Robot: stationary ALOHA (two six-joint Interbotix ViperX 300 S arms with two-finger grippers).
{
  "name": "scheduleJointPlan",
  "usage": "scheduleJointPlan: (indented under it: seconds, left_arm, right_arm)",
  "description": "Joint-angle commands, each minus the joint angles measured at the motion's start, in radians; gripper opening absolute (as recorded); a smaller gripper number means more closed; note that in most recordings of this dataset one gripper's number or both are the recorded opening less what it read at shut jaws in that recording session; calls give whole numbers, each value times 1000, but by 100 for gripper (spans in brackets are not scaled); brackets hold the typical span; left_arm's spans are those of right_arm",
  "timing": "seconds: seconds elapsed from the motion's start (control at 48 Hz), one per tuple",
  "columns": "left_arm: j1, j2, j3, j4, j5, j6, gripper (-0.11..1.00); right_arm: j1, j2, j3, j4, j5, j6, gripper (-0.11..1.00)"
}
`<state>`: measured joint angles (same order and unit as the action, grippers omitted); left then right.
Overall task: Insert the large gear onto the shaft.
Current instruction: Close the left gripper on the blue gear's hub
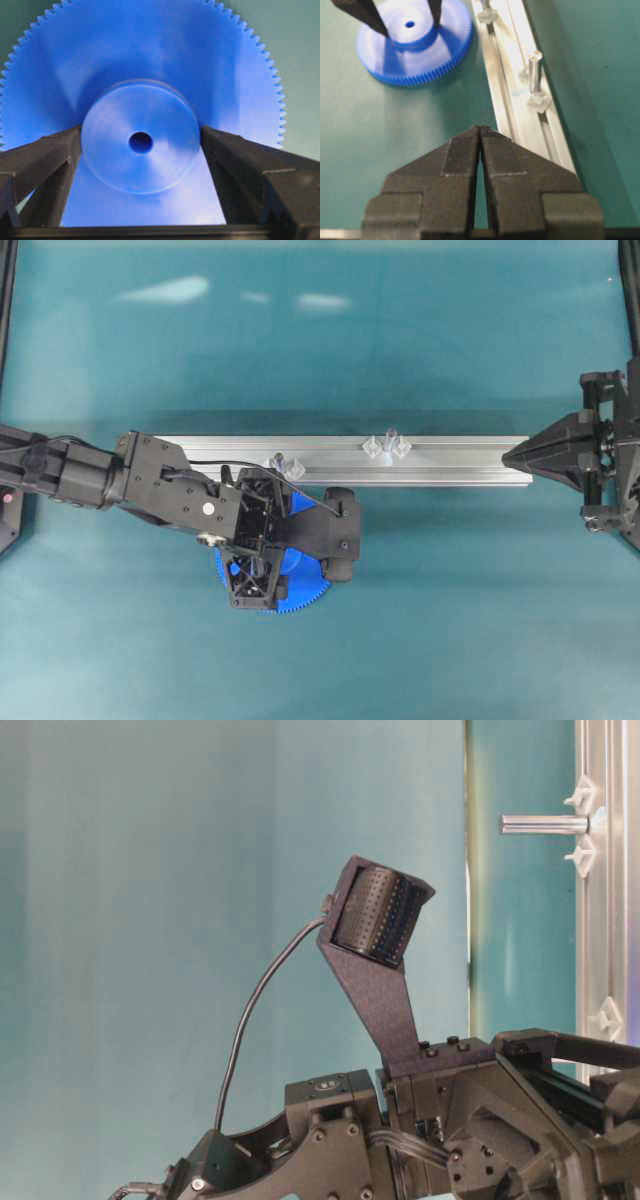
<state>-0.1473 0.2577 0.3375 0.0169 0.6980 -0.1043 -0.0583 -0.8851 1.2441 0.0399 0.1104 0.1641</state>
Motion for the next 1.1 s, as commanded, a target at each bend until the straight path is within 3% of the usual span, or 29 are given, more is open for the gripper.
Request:
scheduleJointPlan:
  seconds: [0.0,0.896,1.084]
  left_arm:
    - [-8,-5,-8,0,-5,2,95]
    - [-6,20,-9,0,-5,-21,94]
    - [-8,18,-12,0,-8,-21,78]
  right_arm:
    - [0,5,-9,0,-9,9,9]
    - [-2,5,-9,0,-9,9,9]
    - [-2,5,-9,0,-8,9,9]
